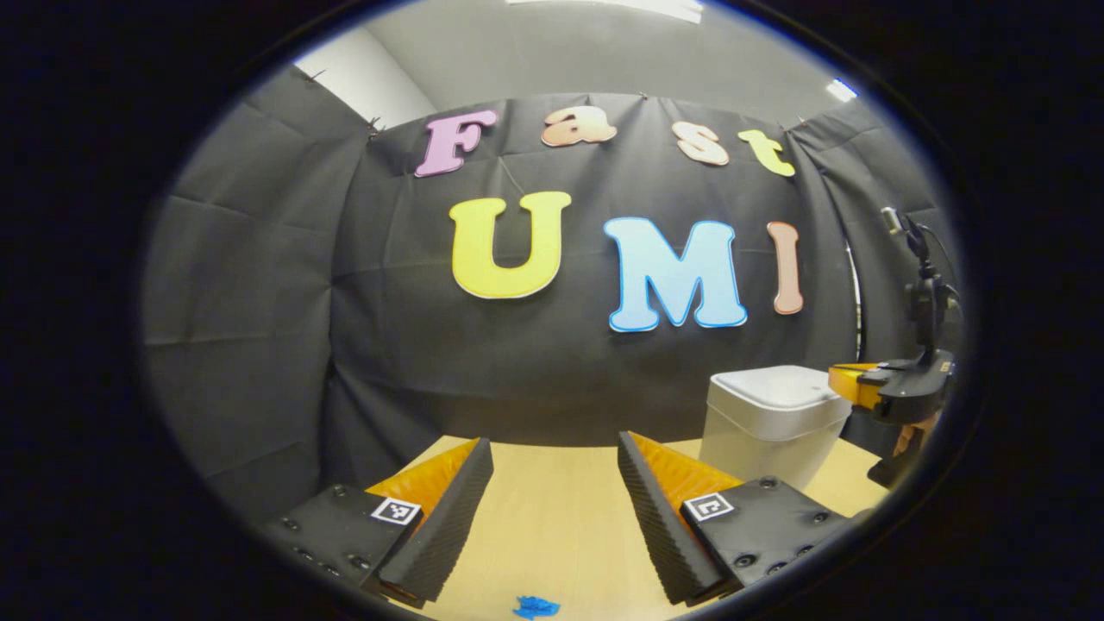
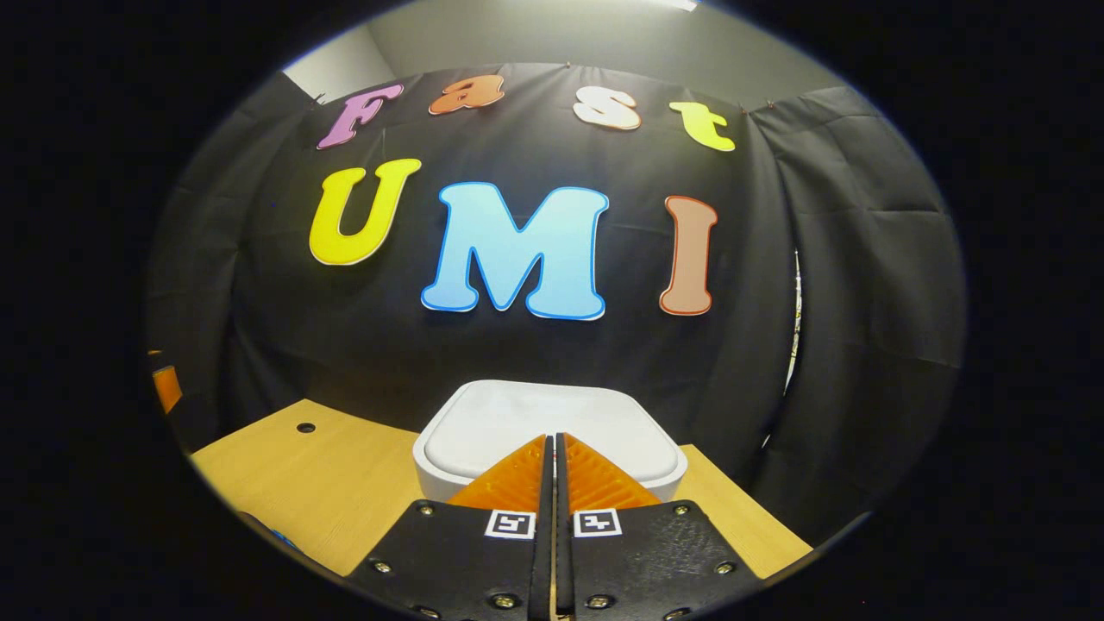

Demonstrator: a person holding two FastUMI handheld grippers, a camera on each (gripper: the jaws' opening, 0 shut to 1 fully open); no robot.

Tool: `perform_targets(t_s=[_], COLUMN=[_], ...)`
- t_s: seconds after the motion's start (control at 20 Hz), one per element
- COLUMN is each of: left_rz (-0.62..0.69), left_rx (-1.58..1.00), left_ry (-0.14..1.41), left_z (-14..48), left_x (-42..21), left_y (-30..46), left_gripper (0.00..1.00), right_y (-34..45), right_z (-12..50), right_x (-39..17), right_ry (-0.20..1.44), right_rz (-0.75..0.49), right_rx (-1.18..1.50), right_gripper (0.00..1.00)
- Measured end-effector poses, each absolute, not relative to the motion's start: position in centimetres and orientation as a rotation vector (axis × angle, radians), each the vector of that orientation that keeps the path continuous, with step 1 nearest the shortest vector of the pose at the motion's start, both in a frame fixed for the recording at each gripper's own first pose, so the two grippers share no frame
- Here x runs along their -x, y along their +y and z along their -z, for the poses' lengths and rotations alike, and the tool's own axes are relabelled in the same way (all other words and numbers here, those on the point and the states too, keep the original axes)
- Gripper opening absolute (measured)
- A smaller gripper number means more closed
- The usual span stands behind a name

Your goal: Press the lid of the desktop garbage bin to open it, pick up the crumpled paper on the desktop and throw it into the bin, then pick up the pop can on the desktop and drop it into the bin, and finally close the garbage bin lid.

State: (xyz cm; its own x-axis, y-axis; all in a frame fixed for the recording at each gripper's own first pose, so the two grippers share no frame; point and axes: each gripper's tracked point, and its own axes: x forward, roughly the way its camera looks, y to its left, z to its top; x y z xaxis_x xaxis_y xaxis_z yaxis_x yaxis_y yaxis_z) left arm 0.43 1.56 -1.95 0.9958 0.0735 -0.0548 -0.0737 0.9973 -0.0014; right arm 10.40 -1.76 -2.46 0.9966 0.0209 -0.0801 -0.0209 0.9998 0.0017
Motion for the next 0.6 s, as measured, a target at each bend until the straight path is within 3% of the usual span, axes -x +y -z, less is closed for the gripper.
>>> perform_targets(t_s=[0.6], left_rz=[-0.085], left_rx=[0.007], left_ry=[0.055], left_z=[2.1], left_x=[-0.4], left_y=[1.4], left_gripper=[0.95], right_y=[-1.5], right_z=[4.1], right_x=[-10.8], right_ry=[0.124], right_rz=[-0.061], right_rx=[-0.064], right_gripper=[0.02])
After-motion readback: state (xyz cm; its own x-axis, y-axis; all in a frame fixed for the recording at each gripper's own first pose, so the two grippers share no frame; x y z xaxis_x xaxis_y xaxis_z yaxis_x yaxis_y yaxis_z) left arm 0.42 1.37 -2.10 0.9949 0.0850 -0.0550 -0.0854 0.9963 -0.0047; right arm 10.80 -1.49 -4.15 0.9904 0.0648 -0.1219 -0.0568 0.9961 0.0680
